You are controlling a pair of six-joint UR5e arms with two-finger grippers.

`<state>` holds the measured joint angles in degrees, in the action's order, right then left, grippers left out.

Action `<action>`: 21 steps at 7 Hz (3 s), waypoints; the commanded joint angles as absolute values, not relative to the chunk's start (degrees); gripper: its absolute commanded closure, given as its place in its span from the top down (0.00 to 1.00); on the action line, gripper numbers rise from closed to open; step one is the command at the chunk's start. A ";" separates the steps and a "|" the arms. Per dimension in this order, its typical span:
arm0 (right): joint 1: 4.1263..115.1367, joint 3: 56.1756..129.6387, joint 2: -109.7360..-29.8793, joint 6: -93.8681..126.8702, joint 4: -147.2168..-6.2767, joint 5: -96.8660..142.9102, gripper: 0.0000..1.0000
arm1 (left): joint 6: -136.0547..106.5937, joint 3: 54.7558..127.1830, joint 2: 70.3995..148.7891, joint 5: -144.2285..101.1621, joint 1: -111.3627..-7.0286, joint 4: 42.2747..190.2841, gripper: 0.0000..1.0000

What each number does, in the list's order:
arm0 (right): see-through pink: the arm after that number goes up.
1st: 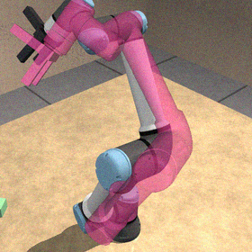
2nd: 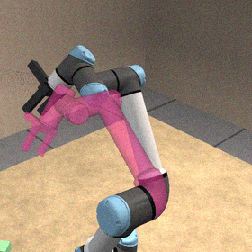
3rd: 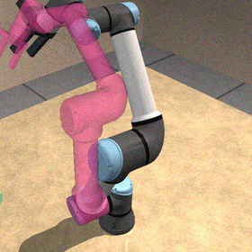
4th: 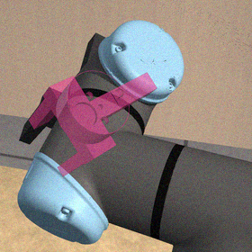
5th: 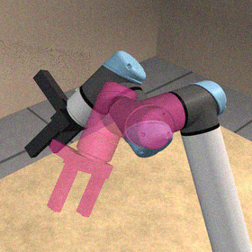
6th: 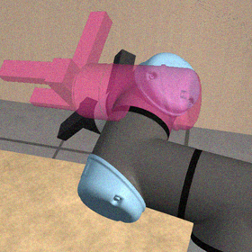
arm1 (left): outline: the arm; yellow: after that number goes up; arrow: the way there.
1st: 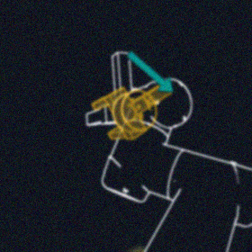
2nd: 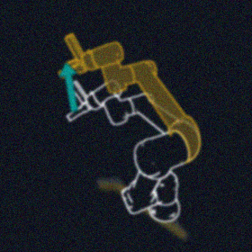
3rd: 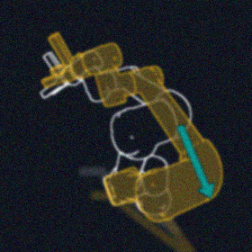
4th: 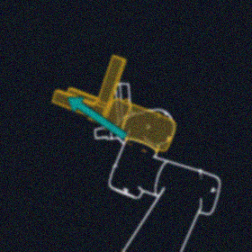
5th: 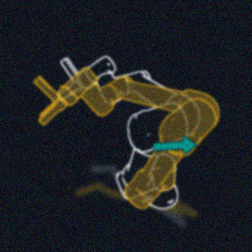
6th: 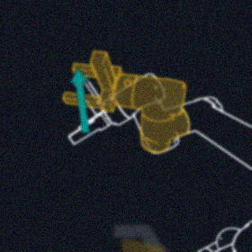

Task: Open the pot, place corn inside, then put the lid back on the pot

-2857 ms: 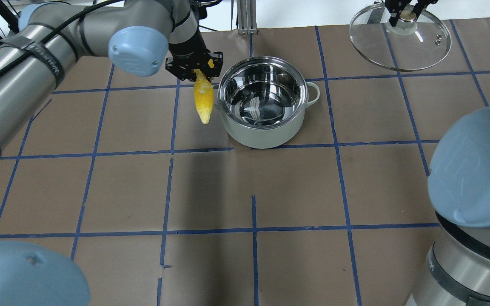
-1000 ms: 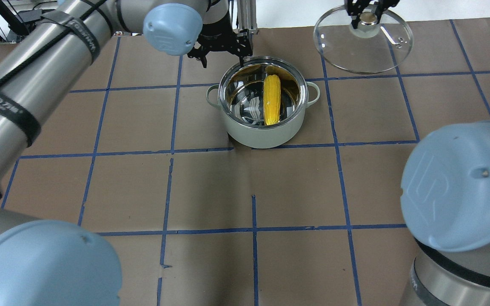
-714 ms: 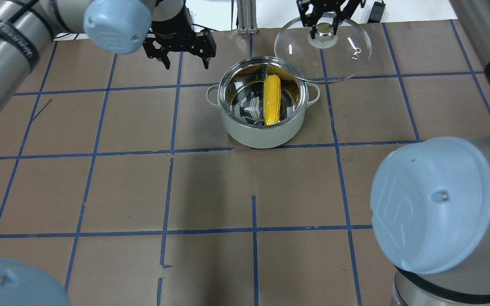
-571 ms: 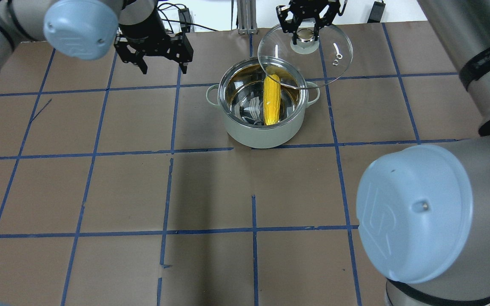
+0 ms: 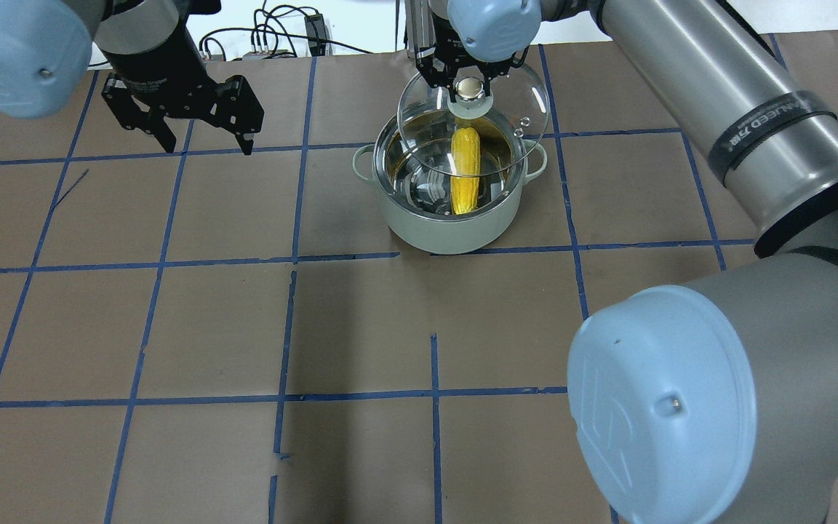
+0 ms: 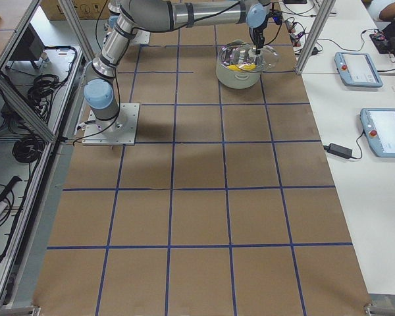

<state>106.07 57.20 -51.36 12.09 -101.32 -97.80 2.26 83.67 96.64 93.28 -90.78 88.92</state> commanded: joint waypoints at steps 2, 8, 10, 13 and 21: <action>106.52 58.45 -52.64 12.30 -101.34 -96.08 0.07 | 2.29 84.11 95.71 93.34 -90.62 89.21 1.00; 106.44 62.47 -54.66 12.22 -99.14 -91.23 0.05 | 2.29 83.94 95.54 93.25 -90.35 92.20 1.00; 106.44 63.37 -54.84 12.13 -99.23 -91.23 0.05 | 2.20 84.11 95.62 93.25 -90.35 92.20 1.00; 106.52 63.37 -55.02 12.30 -99.32 -90.88 0.05 | 2.20 84.11 95.62 93.25 -90.18 92.11 1.00; 106.70 64.86 -55.46 12.30 -99.05 -90.88 0.05 | 2.20 84.11 95.71 93.25 -90.00 91.85 1.00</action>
<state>106.69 64.36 -55.41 12.31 -99.00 -90.88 2.23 84.11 95.71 93.25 -90.00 91.85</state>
